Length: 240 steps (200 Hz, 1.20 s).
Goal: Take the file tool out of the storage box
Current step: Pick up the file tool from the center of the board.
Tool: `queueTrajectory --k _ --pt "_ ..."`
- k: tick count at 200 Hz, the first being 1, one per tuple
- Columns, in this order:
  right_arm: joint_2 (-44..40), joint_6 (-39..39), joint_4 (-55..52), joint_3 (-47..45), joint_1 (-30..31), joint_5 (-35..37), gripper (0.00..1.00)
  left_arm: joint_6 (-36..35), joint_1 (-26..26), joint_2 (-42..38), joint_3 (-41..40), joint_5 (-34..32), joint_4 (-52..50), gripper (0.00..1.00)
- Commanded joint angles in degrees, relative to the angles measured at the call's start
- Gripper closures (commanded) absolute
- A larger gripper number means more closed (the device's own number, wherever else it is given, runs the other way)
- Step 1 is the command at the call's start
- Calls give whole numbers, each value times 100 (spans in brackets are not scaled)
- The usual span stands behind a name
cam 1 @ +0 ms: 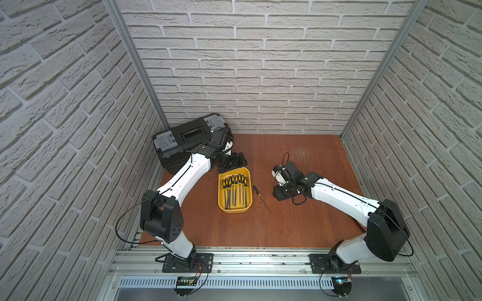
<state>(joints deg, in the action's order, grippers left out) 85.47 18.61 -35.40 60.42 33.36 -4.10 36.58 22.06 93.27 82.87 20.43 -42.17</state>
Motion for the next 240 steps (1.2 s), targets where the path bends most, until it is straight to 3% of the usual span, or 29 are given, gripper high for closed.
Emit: queueTrajectory --k 1,25,40,69,102,134,240 --pt "-50 -69 181 94 13 -189 54 -131 22 51 140 -70 -122 2" --pt "2 -87 208 93 71 -232 46 -142 20 53 177 -48 -159 1" --pt "46 -89 243 84 108 -267 36 -142 9 56 206 -30 -164 2" --pt "205 -162 197 139 285 -138 30 -120 -60 24 250 30 -172 2" --pt "674 -346 59 353 612 245 47 -127 -281 -100 301 -30 -333 2" --pt "1144 -371 128 500 795 317 56 -162 -495 -312 155 -47 -394 2" --pt "2068 -437 32 893 1023 753 71 -182 -620 -599 -109 -73 -379 2"
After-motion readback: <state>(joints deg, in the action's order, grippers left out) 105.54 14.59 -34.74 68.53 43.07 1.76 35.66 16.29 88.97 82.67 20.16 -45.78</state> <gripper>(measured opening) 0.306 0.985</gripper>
